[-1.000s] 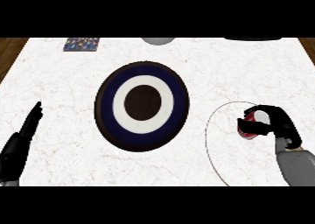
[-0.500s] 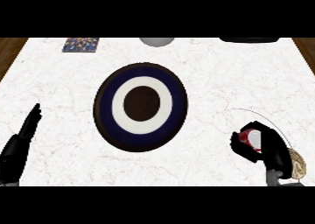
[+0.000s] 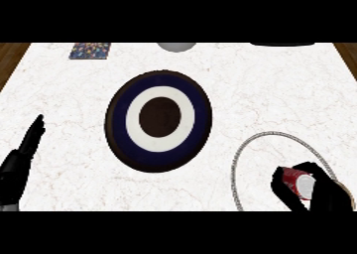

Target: Pick the can from the placemat and place it in the plate

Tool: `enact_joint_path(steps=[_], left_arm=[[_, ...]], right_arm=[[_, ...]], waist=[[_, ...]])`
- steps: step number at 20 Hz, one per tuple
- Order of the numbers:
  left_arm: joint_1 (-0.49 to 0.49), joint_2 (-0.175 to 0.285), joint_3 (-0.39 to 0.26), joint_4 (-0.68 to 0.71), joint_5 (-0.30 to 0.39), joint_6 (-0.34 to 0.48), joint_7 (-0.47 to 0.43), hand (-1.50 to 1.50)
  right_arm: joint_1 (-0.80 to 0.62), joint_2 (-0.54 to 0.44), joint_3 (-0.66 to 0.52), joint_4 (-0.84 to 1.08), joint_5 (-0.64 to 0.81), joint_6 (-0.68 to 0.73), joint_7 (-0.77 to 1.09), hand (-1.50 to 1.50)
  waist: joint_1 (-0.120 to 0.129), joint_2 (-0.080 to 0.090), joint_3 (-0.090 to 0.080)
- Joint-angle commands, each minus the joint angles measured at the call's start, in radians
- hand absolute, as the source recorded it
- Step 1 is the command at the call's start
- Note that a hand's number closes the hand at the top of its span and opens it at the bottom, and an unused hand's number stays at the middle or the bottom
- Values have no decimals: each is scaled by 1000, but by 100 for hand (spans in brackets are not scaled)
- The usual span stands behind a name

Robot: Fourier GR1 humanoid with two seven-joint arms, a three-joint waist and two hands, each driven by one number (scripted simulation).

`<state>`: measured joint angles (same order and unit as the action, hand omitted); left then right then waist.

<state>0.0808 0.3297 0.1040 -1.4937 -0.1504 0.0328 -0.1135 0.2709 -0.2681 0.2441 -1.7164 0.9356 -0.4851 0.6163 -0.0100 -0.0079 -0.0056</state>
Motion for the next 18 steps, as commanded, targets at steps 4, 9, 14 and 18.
enact_joint_path(steps=[4, 9, 14, 18], left_arm=[[-5, -16, 0, -43, -10, 12, 36, 0], [10, 14, 30, 7, 12, -27, -20, 0], [-15, -53, -32, -9, -55, 30, 1, 0], [-30, -17, 2, 5, -22, -23, 9, 0]], right_arm=[[125, -2, 26, -263, 228, -129, 10, 150], [158, 6, 194, -507, 305, -88, -47, 150], [-8, 75, 303, -627, 400, 151, 37, 150], [-188, 232, 404, -577, 503, 316, 135, 150]], waist=[[-5, 3, 5], [-2, 4, 4], [12, 8, 4], [17, 8, 4]])
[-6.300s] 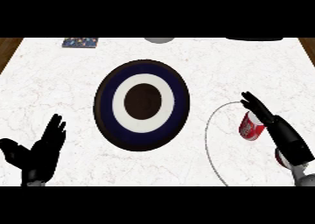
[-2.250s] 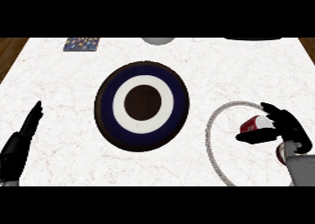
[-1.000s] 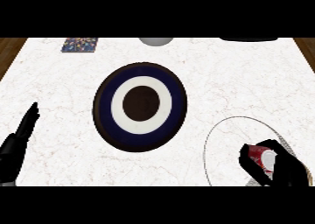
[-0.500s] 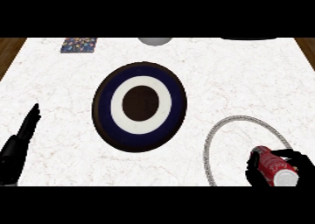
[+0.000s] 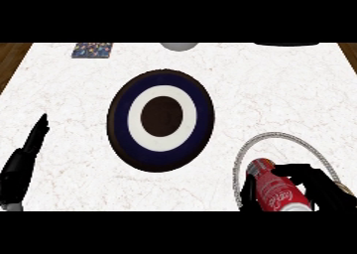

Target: Pick the can from the placemat and place it in the plate

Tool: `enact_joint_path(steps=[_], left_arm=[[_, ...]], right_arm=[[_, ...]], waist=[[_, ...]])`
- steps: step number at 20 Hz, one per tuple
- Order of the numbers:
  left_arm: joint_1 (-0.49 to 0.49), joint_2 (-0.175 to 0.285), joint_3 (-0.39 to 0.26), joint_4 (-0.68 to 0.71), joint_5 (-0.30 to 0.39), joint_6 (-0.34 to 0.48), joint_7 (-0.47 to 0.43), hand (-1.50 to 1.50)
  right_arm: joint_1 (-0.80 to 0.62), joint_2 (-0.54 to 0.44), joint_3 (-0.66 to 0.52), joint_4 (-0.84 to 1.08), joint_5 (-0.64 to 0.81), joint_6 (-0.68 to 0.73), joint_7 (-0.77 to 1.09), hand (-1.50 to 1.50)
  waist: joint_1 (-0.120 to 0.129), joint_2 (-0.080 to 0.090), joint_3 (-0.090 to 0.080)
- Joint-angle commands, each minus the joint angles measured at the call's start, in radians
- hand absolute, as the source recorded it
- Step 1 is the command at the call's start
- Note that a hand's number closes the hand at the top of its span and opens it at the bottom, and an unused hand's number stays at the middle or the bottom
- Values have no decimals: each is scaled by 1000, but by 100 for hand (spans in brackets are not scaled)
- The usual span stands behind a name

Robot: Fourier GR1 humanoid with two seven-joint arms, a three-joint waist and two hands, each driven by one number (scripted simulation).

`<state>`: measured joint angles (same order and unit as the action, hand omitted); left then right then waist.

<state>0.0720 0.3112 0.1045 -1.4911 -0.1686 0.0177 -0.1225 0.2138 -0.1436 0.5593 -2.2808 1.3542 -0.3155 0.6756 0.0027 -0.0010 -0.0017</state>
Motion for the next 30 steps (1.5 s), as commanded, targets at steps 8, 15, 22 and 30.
enact_joint_path(steps=[8, 15, 22, 30], left_arm=[[-23, -14, 4, 27, -18, -9, -23, 0], [-47, -13, 4, -14, -21, -21, 45, 0], [2, -45, -9, -7, -51, 5, -32, 0], [-57, -21, -12, -24, -34, -44, 30, 0]], right_arm=[[-621, 142, 80, 320, -47, 137, 385, 150], [-856, 143, -39, 656, -300, 61, 380, 150], [-995, 143, 80, 1005, -463, -180, 377, 150], [-1090, 143, 50, 1244, -702, -452, 360, -150]], waist=[[17, 4, 0], [18, 5, 2], [33, 6, 1], [61, 13, 2]])
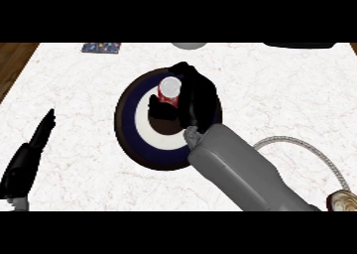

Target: Pick the can from the placemat and place it in the plate

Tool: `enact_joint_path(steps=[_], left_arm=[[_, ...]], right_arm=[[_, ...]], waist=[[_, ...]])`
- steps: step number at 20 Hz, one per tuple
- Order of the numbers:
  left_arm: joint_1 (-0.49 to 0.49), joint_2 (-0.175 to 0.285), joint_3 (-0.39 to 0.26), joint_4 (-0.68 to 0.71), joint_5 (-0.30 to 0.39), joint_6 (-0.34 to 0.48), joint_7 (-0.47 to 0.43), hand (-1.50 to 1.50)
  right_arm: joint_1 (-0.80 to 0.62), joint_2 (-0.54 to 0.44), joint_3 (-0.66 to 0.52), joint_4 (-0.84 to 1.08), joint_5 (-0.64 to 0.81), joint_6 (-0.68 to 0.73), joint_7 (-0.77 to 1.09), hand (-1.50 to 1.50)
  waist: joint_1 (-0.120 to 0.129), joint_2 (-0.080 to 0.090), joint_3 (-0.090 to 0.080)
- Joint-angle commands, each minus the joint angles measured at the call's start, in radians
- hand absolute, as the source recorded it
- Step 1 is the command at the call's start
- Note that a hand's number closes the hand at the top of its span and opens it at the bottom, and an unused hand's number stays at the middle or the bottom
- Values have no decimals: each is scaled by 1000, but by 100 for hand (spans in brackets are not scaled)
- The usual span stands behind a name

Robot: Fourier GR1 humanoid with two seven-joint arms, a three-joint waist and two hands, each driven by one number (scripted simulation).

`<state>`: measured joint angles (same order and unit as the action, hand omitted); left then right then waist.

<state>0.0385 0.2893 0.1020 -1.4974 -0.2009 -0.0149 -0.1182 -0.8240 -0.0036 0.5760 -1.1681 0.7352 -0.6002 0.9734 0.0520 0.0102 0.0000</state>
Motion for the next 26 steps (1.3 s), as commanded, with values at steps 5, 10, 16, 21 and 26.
enact_joint_path(steps=[5, 10, 16, 21, 26], left_arm=[[28, 10, 22, 8, 9, -18, -22, 0], [-8, -15, 11, 30, -13, 15, -9, 0], [54, 18, 53, -31, 18, -11, 6, 0], [49, -3, 53, -8, 12, 8, -14, 0], [74, -13, 39, -3, 3, -2, -44, 0]], right_arm=[[-56, 3, 62, 203, -160, -325, -77, -150], [-60, 3, -27, 139, -114, -508, -114, -150], [118, 3, -87, 7, -65, -627, -125, -150], [367, -73, -64, -287, -192, -698, -329, -150], [608, -222, 21, -520, -351, -732, -550, -150]], waist=[[-3, -1, 0], [-23, -4, 1], [-54, -15, 1], [-62, -10, 3], [-54, -8, 4]])
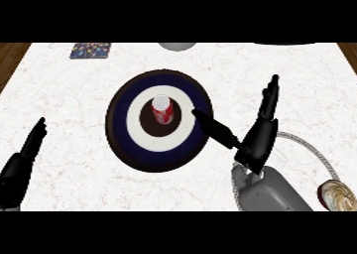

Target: Pick the can from the placemat and place it in the plate

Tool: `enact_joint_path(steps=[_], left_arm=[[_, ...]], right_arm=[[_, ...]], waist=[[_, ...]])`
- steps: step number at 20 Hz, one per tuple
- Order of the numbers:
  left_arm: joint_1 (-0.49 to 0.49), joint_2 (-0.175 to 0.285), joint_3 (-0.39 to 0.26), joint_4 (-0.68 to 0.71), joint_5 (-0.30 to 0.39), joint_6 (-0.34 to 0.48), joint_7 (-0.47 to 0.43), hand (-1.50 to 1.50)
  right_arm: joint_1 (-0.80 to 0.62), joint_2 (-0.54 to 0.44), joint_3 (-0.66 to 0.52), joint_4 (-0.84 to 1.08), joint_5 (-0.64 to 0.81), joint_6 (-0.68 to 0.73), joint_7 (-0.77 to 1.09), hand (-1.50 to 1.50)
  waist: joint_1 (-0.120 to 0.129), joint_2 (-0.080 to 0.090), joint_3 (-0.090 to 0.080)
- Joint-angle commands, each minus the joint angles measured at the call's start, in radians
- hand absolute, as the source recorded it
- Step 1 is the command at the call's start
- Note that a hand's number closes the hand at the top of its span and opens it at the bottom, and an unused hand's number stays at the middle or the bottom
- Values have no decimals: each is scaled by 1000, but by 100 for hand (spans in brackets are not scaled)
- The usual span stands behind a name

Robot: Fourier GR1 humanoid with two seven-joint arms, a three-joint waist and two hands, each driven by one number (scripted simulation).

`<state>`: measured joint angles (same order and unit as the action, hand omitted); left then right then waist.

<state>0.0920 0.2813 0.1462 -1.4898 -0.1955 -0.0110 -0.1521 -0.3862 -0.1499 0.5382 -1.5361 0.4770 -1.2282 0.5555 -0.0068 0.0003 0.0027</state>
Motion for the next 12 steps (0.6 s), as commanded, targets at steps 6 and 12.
enact_joint_path(steps=[6, 12], left_arm=[[-5, 9, 18, 19, 3, -20, -17, 0], [25, -40, -17, 10, -37, 15, -47, 0]], right_arm=[[334, -239, 44, -287, -337, -51, -405, -150], [436, -173, -121, -256, -594, 136, -710, -150]], waist=[[7, 2, 1], [6, 1, 2]])
